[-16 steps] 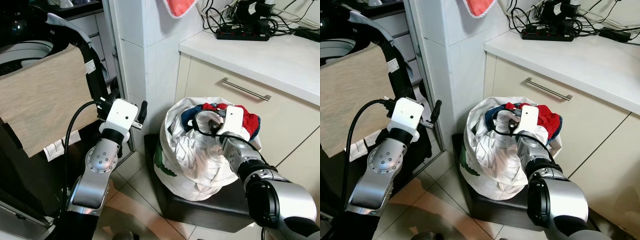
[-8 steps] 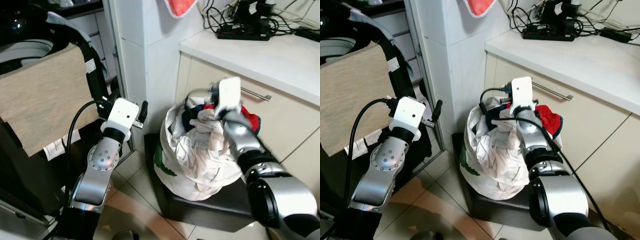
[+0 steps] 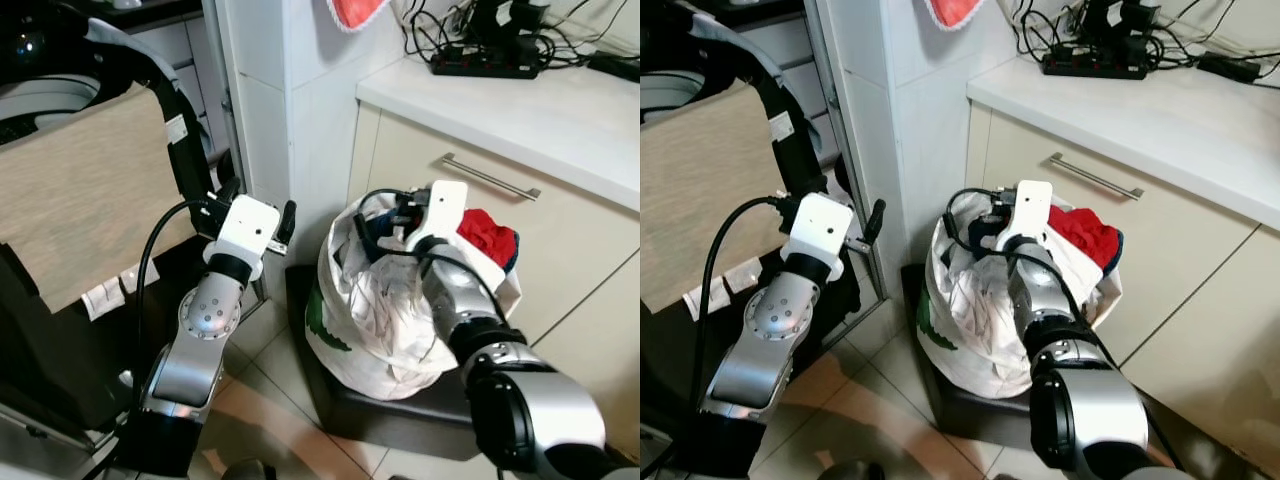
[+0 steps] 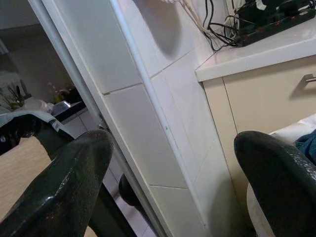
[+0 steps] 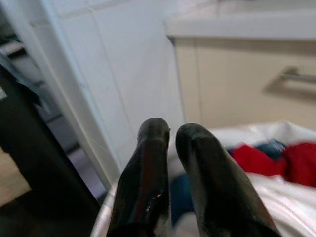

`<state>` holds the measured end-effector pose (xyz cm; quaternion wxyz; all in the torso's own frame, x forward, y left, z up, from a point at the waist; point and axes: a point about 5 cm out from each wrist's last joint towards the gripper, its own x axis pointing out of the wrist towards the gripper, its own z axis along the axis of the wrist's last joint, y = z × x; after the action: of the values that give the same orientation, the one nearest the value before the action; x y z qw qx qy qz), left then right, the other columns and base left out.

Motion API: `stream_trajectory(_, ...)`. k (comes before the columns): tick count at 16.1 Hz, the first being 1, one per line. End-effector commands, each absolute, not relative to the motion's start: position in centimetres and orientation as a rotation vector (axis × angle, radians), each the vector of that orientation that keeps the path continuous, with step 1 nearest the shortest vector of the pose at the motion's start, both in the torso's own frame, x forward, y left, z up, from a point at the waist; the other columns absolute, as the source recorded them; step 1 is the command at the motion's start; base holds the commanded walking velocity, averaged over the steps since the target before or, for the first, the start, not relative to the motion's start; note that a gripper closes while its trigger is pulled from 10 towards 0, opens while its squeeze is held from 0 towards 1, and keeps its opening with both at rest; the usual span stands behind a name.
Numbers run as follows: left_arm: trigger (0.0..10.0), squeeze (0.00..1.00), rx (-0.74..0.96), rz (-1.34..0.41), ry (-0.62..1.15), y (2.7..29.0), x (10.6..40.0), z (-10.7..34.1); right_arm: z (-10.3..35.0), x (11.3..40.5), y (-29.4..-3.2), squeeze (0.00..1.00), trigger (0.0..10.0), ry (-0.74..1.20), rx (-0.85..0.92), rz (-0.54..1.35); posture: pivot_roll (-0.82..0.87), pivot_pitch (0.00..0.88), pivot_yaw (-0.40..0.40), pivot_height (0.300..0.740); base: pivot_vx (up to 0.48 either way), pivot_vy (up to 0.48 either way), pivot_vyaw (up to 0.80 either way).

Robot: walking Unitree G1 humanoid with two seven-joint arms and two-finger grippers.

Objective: Clothes washing

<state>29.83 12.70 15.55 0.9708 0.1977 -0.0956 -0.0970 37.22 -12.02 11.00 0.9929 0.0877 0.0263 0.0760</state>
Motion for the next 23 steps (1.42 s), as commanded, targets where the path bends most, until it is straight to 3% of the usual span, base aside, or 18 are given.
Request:
stream_trajectory(1, 10.0, 0.0, 0.415, -0.212, -0.205, 12.5, 29.7, 15.8, 11.7, 37.4, -11.9, 1.0, 10.0, 0.019, 0.162, 0.163, -0.01, 0.0, 0.003, 0.74, 0.0, 0.0, 0.0)
stream_trajectory(6, 10.0, 0.0, 0.405, -0.212, -0.191, 12.5, 29.3, 15.3, 8.6, 36.3, -13.6, 1.0, 10.0, 0.171, 0.129, 0.115, -0.02, 0.0, -0.013, 0.74, 0.0, 0.0, 0.0)
stream_trajectory(15, 10.0, 0.0, 0.403, -0.214, -0.195, 12.4, 29.2, 15.5, 7.4, 35.9, -13.9, 1.0, 10.0, 0.27, 0.333, -0.012, -0.01, 0.0, -0.009, 0.74, 0.0, 0.0, 0.0)
stream_trajectory(19, 10.0, 0.0, 0.406, -0.22, -0.193, 12.5, 29.2, 15.4, 9.9, 36.8, -13.7, 1.0, 10.0, 0.139, 0.291, -0.001, -0.02, 0.0, -0.006, 0.74, 0.0, 0.0, 0.0)
stream_trajectory(23, 10.0, 0.0, 0.404, -0.227, -0.194, 12.3, 29.2, 15.5, 10.8, 36.7, -15.3, 1.0, 10.0, 0.079, 0.288, -0.088, -0.03, 0.0, -0.004, 0.74, 0.0, 0.0, 0.0)
